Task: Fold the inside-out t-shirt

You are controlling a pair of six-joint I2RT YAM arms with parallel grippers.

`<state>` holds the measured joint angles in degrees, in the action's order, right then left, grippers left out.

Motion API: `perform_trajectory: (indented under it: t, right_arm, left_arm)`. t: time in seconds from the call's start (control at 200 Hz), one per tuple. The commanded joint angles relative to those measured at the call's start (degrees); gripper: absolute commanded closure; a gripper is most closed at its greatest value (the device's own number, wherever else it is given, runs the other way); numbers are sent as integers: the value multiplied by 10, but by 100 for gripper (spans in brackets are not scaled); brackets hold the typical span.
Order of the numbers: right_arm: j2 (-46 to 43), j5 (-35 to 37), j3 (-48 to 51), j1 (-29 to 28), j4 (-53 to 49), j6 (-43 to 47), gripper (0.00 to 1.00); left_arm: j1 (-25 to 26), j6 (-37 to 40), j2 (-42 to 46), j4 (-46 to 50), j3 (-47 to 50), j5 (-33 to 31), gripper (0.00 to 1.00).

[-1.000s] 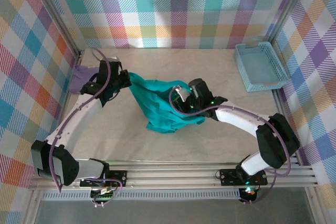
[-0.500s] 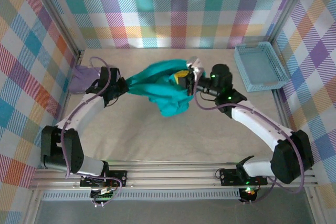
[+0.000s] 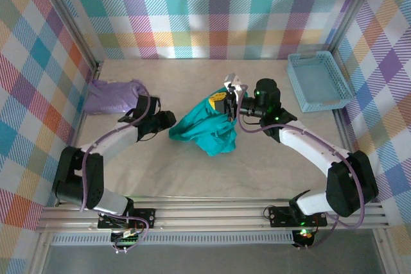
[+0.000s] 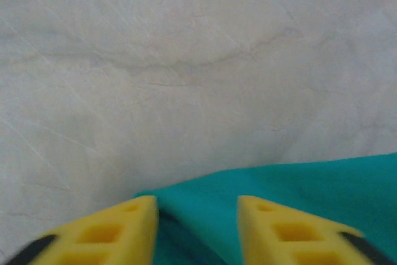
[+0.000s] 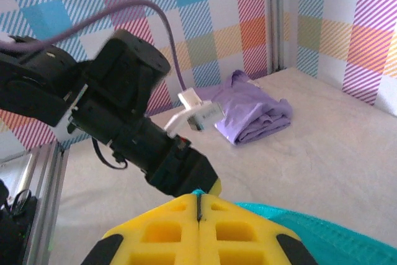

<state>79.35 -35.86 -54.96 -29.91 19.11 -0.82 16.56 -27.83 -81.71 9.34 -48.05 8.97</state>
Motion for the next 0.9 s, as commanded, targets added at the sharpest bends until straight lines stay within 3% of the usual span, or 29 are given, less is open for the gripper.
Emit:
perform_trajectory:
  t: [0.0,0.1,0.23,0.465,0.63,0.715,0.8,0.845,0.895]
  right_arm:
    - [-8,-35,-16,4,-25,41,100]
    - [-8,-43,-17,5,-42,54,100]
    - [-9,-40,-19,5,-56,60,100]
    - [-12,-28,-31,6,-87,92,100]
    - [-12,-38,-35,6,-84,88,100]
    - [-16,-46,-36,6,-83,85,100]
    - [-24,-66,-43,8,-98,93,100]
    - [-33,-87,-49,15,-110,96,100]
    - [-47,-120,-53,32,-98,74,100]
  left_arm:
    - [14,34,74,-56,22,42,46]
    - [36,64,99,-90,23,92,35]
    - [63,117,86,-90,0,127,28]
    - [90,144,54,-101,-19,169,25]
    - [101,155,12,-95,-43,151,28]
    - [101,151,-23,-100,-65,136,42]
    - [98,124,-72,-76,-108,86,69]
    - [90,97,-99,-57,-144,62,90]
    - [78,61,-128,-37,-175,33,99]
